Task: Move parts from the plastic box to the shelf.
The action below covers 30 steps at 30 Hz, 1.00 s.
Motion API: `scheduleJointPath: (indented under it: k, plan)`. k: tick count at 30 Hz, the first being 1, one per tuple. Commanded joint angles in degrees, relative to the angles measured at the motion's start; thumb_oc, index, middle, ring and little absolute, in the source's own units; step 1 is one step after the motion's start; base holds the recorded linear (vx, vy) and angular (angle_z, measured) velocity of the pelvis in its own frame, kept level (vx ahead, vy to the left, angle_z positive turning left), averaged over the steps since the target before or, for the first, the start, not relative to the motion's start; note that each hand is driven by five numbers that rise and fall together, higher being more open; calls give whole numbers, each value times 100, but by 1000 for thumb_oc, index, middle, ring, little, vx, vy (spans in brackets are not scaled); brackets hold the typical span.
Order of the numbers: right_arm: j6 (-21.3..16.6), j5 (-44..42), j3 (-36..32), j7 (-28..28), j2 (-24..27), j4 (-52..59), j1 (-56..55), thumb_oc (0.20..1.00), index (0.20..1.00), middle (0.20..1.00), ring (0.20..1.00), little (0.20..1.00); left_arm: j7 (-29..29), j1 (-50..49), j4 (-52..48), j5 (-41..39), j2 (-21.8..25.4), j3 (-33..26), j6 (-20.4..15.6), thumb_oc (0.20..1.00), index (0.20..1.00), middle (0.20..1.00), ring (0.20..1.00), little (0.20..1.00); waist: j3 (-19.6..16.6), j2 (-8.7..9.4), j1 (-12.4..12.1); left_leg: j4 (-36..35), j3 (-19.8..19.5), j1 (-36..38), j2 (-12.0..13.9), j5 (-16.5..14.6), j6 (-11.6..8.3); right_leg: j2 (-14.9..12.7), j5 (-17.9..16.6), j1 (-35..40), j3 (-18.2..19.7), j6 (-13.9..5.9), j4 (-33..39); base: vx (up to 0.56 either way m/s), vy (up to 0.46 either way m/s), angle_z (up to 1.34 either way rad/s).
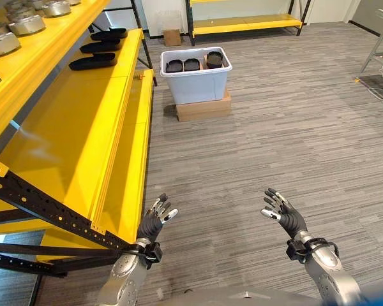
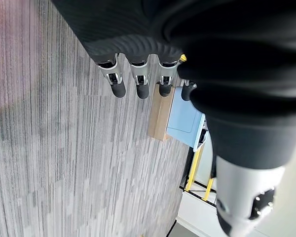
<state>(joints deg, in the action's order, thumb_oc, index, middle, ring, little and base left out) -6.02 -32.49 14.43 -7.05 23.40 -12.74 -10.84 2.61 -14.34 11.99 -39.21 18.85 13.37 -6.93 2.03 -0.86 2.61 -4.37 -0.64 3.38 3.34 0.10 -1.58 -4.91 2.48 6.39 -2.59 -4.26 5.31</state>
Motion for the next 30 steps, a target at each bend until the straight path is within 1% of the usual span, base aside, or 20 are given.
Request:
scheduleJointPath:
  k: [1, 2, 4, 6, 7, 8, 10, 11, 12, 14, 15, 17, 18, 20, 21, 22, 25, 27, 28, 30]
  plan:
    - [-313, -164, -14, -53, 243, 136, 286, 1000, 1000, 1000, 1000, 1000, 120, 399, -88, -164, 108, -172, -276, 1000, 1000, 1000, 1000, 1000, 32, 79, -88, 922, 43, -216, 798, -17, -403, -38, -26, -405, 70, -15, -856, -24, -205, 7]
    - [-319, -166, -18, -54, 245, 135, 270, 1000, 1000, 1000, 1000, 1000, 141, 401, -85, -169, 96, -158, -262, 1000, 1000, 1000, 1000, 1000, 65, 82, -83, 1056, 4, -275, 825, 24, -426, 26, -5, -376, 75, 32, -850, -10, -305, 9]
    - [-339, -159, -51, -59, 292, 150, 232, 1000, 1000, 1000, 1000, 1000, 164, 359, -108, -226, 56, -172, -222, 1000, 1000, 1000, 1000, 1000, 245, 143, -167, 1937, -306, -657, 862, 591, -422, 213, -13, -269, 108, 230, -778, -19, -270, 7]
    - [-340, -163, -51, -57, 308, 167, 235, 1000, 1000, 1000, 1000, 1000, 146, 353, -85, -276, 36, -181, -206, 1000, 1000, 1000, 1000, 1000, 307, 186, -197, 2402, -525, -894, 777, 711, -382, 218, -49, -228, 94, 273, -734, -25, -170, 13]
    - [-352, -121, -90, -29, 353, 195, 186, 1000, 1000, 1000, 1000, 1000, 124, 264, -53, -379, -51, -229, -177, 1000, 1000, 1000, 1000, 1000, 429, 272, -322, 3015, -831, -1281, 602, 992, -262, 254, -82, -76, 141, 331, -508, 1, -152, -8]
    - [-349, -102, -119, -9, 361, 210, 149, 1000, 1000, 1000, 1000, 1000, 117, 239, -66, -386, -82, -222, -158, 1000, 1000, 1000, 1000, 1000, 469, 271, -323, 3101, -879, -1452, 540, 1046, -242, 253, -70, -18, 103, 345, -463, 27, -167, -22]
    - [-345, -88, -150, 28, 366, 174, 158, 1000, 1000, 1000, 1000, 1000, 101, 237, -78, -402, -92, -224, -156, 1000, 1000, 1000, 1000, 1000, 513, 272, -336, 3002, -850, -1643, 383, 957, -218, 220, -28, -2, 50, 336, -485, 87, -18, 5]
    - [-365, -58, -192, 67, 401, 174, 238, 1000, 1000, 1000, 1000, 1000, 99, 227, -86, -381, -77, -273, -158, 1000, 1000, 1000, 1000, 1000, 532, 252, -432, 2489, -732, -2040, 35, 802, -179, 251, -6, 41, 108, 319, -468, 190, 18, 9]
    - [-391, -39, -212, 50, 403, 175, 246, 1000, 1000, 1000, 1000, 1000, 110, 216, -64, -347, -66, -271, -168, 1000, 1000, 1000, 1000, 1000, 542, 259, -463, 2169, -640, -2120, 4, 785, -181, 277, 19, 82, 136, 297, -447, 252, 35, 21]
    - [-454, 27, -225, 116, 402, 86, 251, 1000, 1000, 1000, 1000, 1000, 107, 267, -3, -279, -72, -190, -218, 1000, 1000, 1000, 1000, 1000, 587, 205, -519, 1307, -227, -2395, 117, 1298, -235, 364, 73, 188, 142, 298, -410, 215, 40, 22]
    - [-484, 49, -202, 176, 398, 26, 277, 1000, 1000, 1000, 1000, 1000, 93, 316, 33, -240, -70, -165, -252, 1000, 1000, 1000, 1000, 1000, 600, 178, -568, 882, -112, -2583, 61, 1427, -258, 410, 99, 257, 161, 287, -357, 212, 27, 5]
    - [-502, 112, -127, 237, 389, -30, 393, 1000, 1000, 1000, 1000, 1000, 29, 402, 65, -226, -79, -156, -292, 1000, 1000, 1000, 1000, 1000, 588, 127, -650, 320, -67, -2582, -18, 1575, -285, 511, 188, 386, 285, 251, -292, 246, 49, -17]
    - [-476, 159, -61, 201, 371, -14, 478, 1000, 1000, 1000, 1000, 1000, 19, 374, 49, -287, -146, -192, -317, 1000, 1000, 1000, 1000, 1000, 466, 74, -702, 224, -96, -2445, -13, 1474, -201, 541, 366, 541, 438, 215, -269, 453, 141, -50]
    - [-466, 174, 63, 215, 226, -90, 620, 1000, 1000, 1000, 1000, 1000, -41, 438, 34, -338, -155, -172, -347, 1000, 1000, 1000, 1000, 1000, 280, 113, -784, 263, -281, -2249, -55, 1555, -175, 398, 629, 785, 521, 208, -251, 483, 180, -79]
    - [-457, 156, 96, 216, 179, -79, 670, 1000, 1000, 1000, 1000, 1000, -64, 463, 49, -354, -144, -184, -361, 1000, 1000, 1000, 1000, 1000, 219, 166, -813, 381, -221, -2221, -91, 1452, -112, 286, 676, 844, 492, 131, -321, 567, 268, -125]
    - [-413, 209, 247, 183, 59, -50, 850, 1000, 1000, 1000, 1000, 1000, -137, 526, 16, -334, -68, -251, -390, 1000, 1000, 1000, 1000, 1000, 106, 322, -895, 709, -42, -2220, -226, 1108, 113, -68, 648, 835, 488, -40, -674, 563, 274, -127]
    - [-383, 240, 426, 175, -66, -53, 1034, 1000, 1000, 1000, 1000, 1000, -267, 578, -47, -326, 16, -336, -429, 1000, 1000, 1000, 1000, 1000, -31, 512, -973, 1025, 85, -2218, -427, 712, 284, -314, 110, 608, 572, -286, -1213, 385, 190, -31]
    - [-359, 278, 468, 162, -119, -20, 1100, 1000, 1000, 1000, 1000, 1000, -340, 655, -90, -284, 75, -330, -452, 1000, 1000, 1000, 1000, 1000, -95, 625, -977, 1296, 114, -2253, -648, 367, 432, -412, -458, 491, 618, -448, -1571, 354, 194, 2]
    - [-323, 312, 470, 164, -158, -22, 1086, 1000, 1000, 1000, 1000, 1000, -382, 704, -75, -214, 91, -300, -430, 1000, 1000, 1000, 1000, 1000, -101, 653, -956, 1308, 82, -2082, -807, 159, 557, -419, -1012, 280, 657, -587, -2242, 296, 204, 15]
    - [-297, 328, 509, 158, -195, 8, 1064, 1000, 1000, 1000, 1000, 1000, -429, 755, -92, -164, 128, -274, -427, 1000, 1000, 1000, 1000, 1000, -46, 495, -845, 1213, -24, -1792, -830, 39, 656, -183, -1561, -205, 710, -636, -3284, 201, 162, 42]
